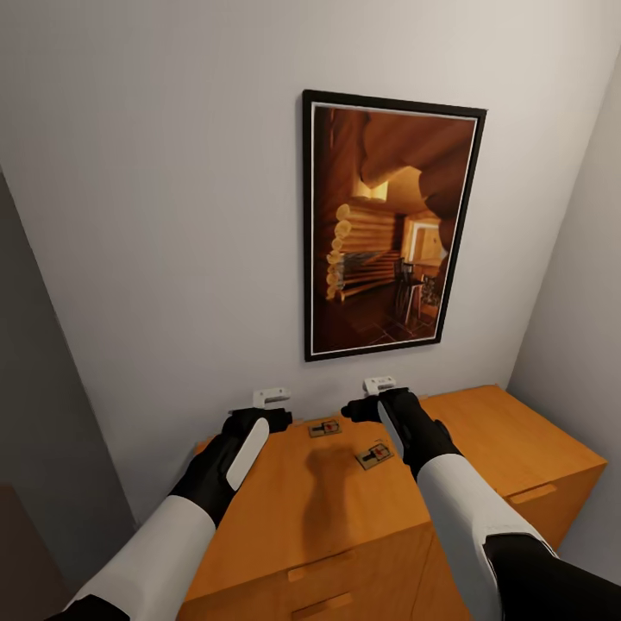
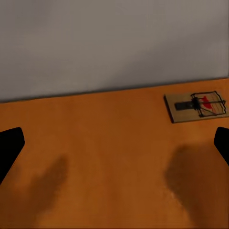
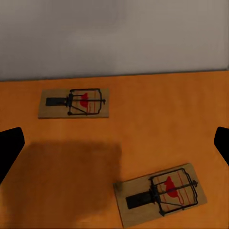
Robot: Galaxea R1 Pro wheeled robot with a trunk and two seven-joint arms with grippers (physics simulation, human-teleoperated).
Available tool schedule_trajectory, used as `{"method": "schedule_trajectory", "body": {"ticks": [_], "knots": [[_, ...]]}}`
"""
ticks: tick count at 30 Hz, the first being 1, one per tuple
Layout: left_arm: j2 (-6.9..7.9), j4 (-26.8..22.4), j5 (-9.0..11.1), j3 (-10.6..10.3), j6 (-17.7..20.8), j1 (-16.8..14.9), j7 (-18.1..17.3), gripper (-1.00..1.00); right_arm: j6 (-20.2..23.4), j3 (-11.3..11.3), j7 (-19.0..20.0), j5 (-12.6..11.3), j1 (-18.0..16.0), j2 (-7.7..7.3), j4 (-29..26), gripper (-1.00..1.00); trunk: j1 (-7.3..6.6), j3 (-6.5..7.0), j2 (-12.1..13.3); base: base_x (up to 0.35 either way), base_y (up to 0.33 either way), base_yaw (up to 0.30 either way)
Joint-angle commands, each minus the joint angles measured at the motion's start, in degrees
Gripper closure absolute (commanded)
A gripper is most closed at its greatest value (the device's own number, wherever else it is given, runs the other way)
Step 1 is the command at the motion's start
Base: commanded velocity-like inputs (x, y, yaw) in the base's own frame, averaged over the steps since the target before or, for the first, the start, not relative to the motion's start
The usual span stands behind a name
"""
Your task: Take the four mousetraps from the cabinet in the bathroom and place them on the bathroom floor. Make sure all four end up on the same floor surface, and ensure that at least two of them are either under or directly next to the same bathroom sink.
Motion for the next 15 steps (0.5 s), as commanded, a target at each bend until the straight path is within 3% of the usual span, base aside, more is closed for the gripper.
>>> {"method": "schedule_trajectory", "body": {"ticks": [1,7,15], "knots": [[0.00,-0.05,0.60,-0.07,0.09,-0.02,0.55,-1.00,0.25,-0.14,0.42,0.61,-0.01,0.03,-0.08,-1.00,0.05,-0.03,-0.04,0.262,0.000,0.000],[0.00,-0.05,0.60,-0.08,0.15,-0.02,0.50,-1.00,0.25,-0.16,0.36,0.57,0.00,0.02,-0.08,-1.00,0.05,-0.03,-0.04,0.224,0.000,0.000],[0.00,-0.05,0.60,-0.13,0.21,-0.02,0.48,-1.00,0.25,-0.15,0.24,0.55,0.00,0.02,-0.08,-1.00,0.05,-0.03,-0.04,0.056,0.000,0.000]]}}
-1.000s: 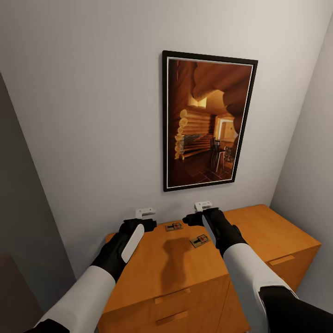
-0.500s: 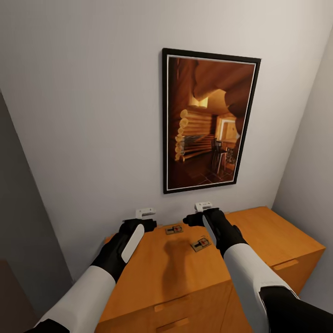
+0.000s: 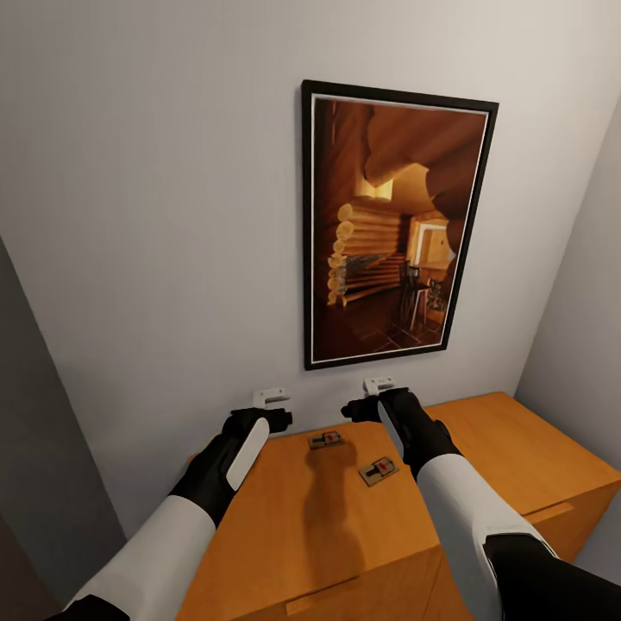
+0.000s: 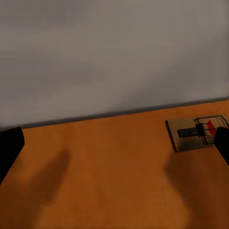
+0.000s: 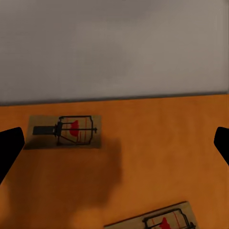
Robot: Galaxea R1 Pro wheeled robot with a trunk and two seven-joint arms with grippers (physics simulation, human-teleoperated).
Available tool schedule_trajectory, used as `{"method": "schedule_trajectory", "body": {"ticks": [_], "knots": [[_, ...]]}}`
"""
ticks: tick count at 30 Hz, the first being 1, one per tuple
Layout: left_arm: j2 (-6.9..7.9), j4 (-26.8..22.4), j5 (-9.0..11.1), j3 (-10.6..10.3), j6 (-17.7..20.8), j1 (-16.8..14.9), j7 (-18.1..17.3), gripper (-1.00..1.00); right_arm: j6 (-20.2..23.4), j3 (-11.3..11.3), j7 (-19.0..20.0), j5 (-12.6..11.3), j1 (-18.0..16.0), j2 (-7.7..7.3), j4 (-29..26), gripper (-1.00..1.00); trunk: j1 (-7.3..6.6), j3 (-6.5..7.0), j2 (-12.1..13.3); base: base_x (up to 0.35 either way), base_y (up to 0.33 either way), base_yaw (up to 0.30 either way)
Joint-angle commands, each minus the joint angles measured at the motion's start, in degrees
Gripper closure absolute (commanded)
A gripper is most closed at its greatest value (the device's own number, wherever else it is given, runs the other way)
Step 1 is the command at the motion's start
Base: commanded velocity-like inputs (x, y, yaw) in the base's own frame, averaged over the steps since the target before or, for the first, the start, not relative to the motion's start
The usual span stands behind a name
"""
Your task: Take the four mousetraps from the cabinet in the bathroom and place them on the bathroom floor. Make sure all four end up on the same floor surface, and ensure that at least two of them are either under or directly next to the same bathroom sink.
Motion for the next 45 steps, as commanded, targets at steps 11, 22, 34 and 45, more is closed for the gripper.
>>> {"method": "schedule_trajectory", "body": {"ticks": [11,22,34,45], "knots": [[0.00,-0.05,0.59,-0.09,0.10,-0.02,0.53,-1.00,0.28,-0.13,0.15,0.64,-0.01,0.03,-0.07,-1.00,0.03,-0.03,-0.05,0.006,0.000,0.000],[0.00,-0.05,0.59,-0.07,0.10,-0.02,0.53,-1.00,0.78,-0.11,0.00,0.69,-0.01,0.03,-0.06,-1.00,0.03,-0.03,-0.05,0.000,0.000,0.000],[0.00,-0.05,0.59,-0.07,0.10,-0.02,0.53,-1.00,2.96,-1.07,-0.21,0.69,-0.01,-0.03,1.17,-1.00,0.03,-0.03,-0.05,0.000,0.000,0.000],[0.00,-0.05,0.59,-0.03,0.10,-0.02,0.53,-1.00,3.45,-8.31,-0.23,0.69,-0.02,-0.06,4.85,-1.00,0.03,-0.03,-0.05,0.000,0.000,0.000]]}}
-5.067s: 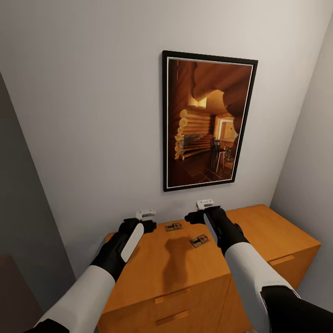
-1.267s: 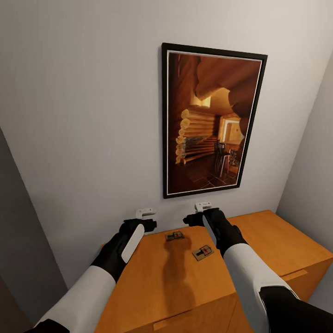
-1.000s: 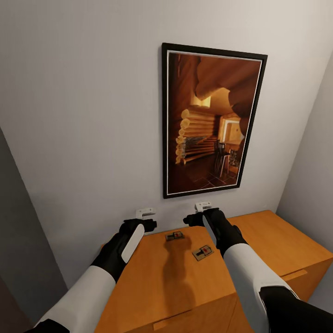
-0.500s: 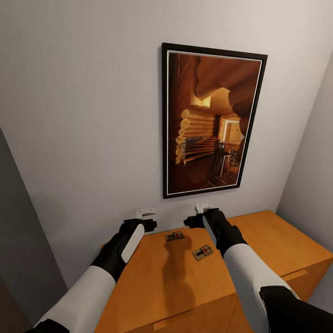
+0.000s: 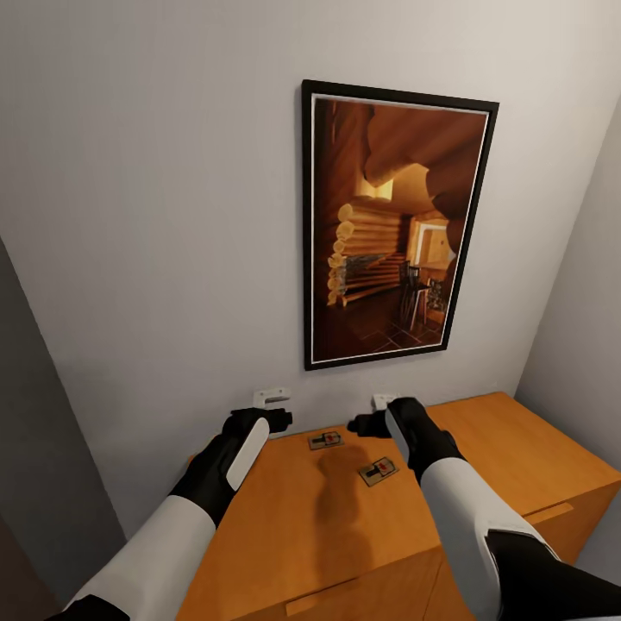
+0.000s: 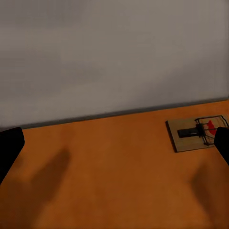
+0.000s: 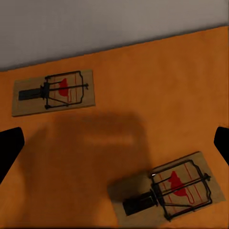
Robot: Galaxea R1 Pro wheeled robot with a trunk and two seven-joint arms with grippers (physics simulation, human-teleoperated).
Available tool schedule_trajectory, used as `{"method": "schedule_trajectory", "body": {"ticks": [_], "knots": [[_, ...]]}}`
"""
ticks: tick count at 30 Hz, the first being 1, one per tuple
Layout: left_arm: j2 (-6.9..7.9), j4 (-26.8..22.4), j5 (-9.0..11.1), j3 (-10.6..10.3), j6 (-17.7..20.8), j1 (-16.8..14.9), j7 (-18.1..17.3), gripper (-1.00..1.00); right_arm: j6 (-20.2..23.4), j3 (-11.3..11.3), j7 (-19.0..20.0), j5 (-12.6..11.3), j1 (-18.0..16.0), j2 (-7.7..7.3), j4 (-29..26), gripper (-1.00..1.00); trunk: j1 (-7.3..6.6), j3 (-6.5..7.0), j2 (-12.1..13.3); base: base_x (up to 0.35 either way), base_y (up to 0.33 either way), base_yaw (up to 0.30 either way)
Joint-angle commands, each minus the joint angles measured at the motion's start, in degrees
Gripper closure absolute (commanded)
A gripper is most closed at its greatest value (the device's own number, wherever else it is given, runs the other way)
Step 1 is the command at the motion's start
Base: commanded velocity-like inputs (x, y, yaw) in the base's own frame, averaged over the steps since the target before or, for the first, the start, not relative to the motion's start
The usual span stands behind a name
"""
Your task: Take the four mousetraps from the cabinet in the bathroom and place them on the bathroom floor. Make sure all four end up on the same floor surface, and ensure that at least two of them are either under or directly next to the same bathroom sink.
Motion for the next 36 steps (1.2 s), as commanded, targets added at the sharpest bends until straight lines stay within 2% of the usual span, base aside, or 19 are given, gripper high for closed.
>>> {"method": "schedule_trajectory", "body": {"ticks": [1,7,11,15,17,22,27,36], "knots": [[0.00,-0.05,0.59,-0.09,0.09,-0.02,0.53,-1.00,0.21,-0.78,0.47,0.61,-0.01,0.06,0.13,-1.00,0.02,-0.03,-0.05,0.000,0.000,0.000],[0.00,-0.05,0.59,-0.12,0.09,-0.02,0.53,-1.00,0.19,-2.64,0.47,0.61,-0.01,0.01,1.74,-1.00,0.02,-0.03,-0.05,0.000,0.000,0.000],[0.00,-0.05,0.59,-0.14,0.09,-0.02,0.53,-1.00,0.18,-4.70,0.47,0.61,-0.01,-0.16,2.52,-1.00,0.02,-0.03,-0.05,0.000,0.000,0.000],[0.00,-0.05,0.59,-0.14,0.09,-0.02,0.53,-1.00,0.18,-7.36,0.47,0.64,0.05,-0.56,2.75,-1.00,0.02,-0.03,-0.05,0.000,0.000,0.000],[0.00,-0.05,0.59,-0.14,0.09,-0.02,0.53,-1.00,0.15,-9.60,0.47,0.67,0.11,-1.07,2.82,-1.00,0.02,-0.03,-0.05,0.000,0.000,0.000],[0.00,-0.05,0.59,-0.13,0.09,-0.02,0.53,-1.00,0.12,-12.49,0.47,0.73,0.18,-1.69,2.88,-1.00,0.02,-0.03,-0.05,0.000,0.000,0.000],[0.00,-0.05,0.59,-0.12,0.09,-0.02,0.53,-1.00,-0.10,-14.07,0.44,0.80,0.28,-2.15,2.90,-1.00,0.02,-0.03,-0.05,0.000,0.000,0.000],[0.00,-0.05,0.59,-0.13,0.09,-0.02,0.52,-1.00,-0.47,-14.76,-0.85,0.94,0.34,-2.47,2.83,-1.00,0.02,-0.03,-0.05,0.000,0.000,0.000]]}}
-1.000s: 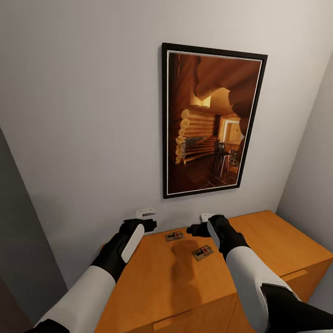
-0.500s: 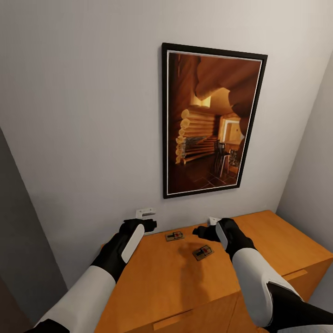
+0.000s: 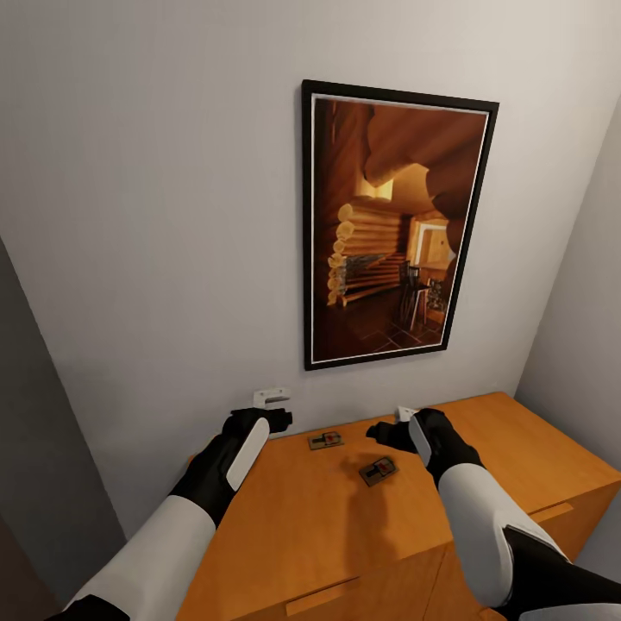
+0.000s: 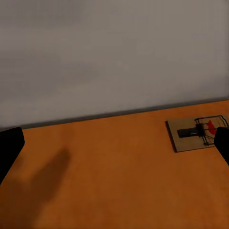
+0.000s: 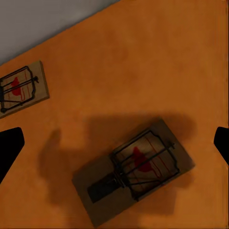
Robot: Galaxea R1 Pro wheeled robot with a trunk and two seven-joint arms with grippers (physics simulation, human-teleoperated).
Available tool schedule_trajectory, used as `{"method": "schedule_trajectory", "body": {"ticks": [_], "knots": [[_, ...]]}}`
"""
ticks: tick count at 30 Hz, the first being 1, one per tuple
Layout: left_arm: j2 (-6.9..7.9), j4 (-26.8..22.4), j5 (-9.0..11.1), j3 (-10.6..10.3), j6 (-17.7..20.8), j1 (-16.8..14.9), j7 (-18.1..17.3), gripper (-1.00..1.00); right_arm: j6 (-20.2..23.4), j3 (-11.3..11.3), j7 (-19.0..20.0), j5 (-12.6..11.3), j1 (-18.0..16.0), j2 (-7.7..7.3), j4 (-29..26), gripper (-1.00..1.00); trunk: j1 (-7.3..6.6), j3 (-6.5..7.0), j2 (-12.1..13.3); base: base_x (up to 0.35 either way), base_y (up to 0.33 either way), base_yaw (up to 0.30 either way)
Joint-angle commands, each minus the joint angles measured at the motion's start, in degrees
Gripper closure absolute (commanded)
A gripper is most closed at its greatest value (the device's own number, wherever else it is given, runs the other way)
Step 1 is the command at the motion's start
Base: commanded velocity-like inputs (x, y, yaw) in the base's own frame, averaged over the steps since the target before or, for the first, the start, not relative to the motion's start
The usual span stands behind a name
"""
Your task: Take the four mousetraps from the cabinet in the bathroom and place them on the bathroom floor. Make sure all four end up on the same floor surface, and ensure that at least two of them are either under or directly next to the same bathroom sink.
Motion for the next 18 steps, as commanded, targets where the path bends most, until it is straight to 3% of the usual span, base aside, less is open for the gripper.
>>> {"method": "schedule_trajectory", "body": {"ticks": [1,18], "knots": [[0.00,-0.05,0.59,-0.06,0.09,-0.02,0.53,-1.00,0.21,-0.56,0.31,0.62,-0.02,0.01,-0.11,-1.00,0.02,-0.03,-0.05,0.000,0.000,0.000],[0.00,-0.05,0.59,-0.08,0.09,-0.02,0.54,-1.00,0.09,-4.27,-0.61,0.59,-0.01,-0.28,-0.11,-1.00,0.02,-0.03,-0.05,0.000,0.000,0.000]]}}
